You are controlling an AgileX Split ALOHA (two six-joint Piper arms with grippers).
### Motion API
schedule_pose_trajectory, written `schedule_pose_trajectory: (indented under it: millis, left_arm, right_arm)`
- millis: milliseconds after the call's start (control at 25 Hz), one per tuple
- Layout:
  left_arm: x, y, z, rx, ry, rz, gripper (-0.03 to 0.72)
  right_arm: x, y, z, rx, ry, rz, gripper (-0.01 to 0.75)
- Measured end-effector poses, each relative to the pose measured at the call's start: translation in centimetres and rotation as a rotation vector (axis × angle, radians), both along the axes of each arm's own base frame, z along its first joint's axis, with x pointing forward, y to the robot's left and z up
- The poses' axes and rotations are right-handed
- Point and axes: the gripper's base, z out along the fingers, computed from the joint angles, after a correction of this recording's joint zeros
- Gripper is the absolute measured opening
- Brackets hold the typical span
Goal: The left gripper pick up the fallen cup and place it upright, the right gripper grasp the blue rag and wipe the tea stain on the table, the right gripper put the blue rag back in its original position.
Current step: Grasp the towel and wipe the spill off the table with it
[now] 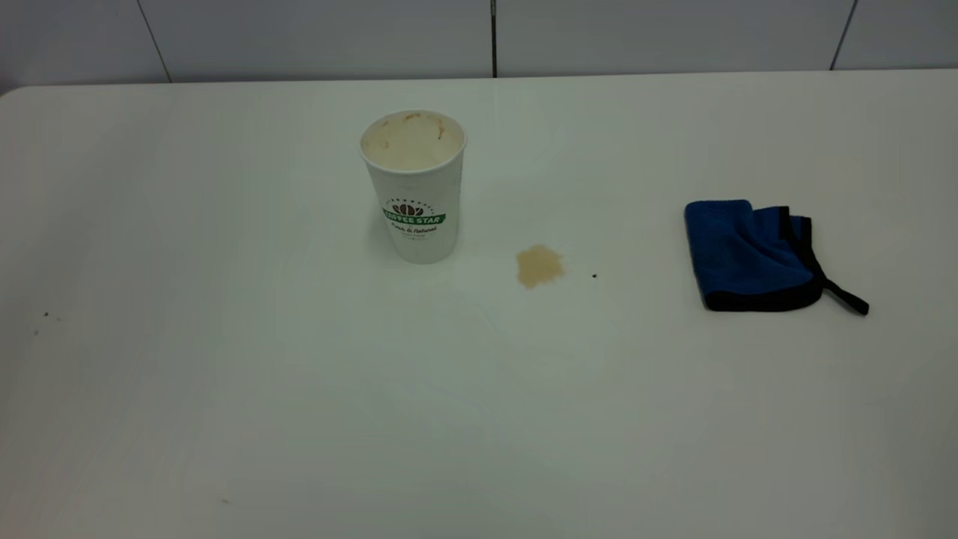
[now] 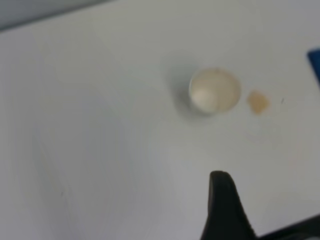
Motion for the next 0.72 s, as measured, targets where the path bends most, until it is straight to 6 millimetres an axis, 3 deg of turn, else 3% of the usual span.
schedule_pose_trajectory:
  millis: [280,440,720]
  left_arm:
    - [-6.8,3.4,-8.7,0.165,0.236,0.01,0.488]
    - [-11.1,5.2,-12.1,0.192,0.303,0.01,0.488]
    - [-17.8,8.0,-16.1,0.171,0.274,0.01,0.488]
  right_arm:
    - [0.0,0.0,0.0,0.0,0.0,0.0,0.534]
    - [0.0,0.0,0.0,0.0,0.0,0.0,0.534]
    - [0.0,0.0,0.0,0.0,0.0,0.0,0.534]
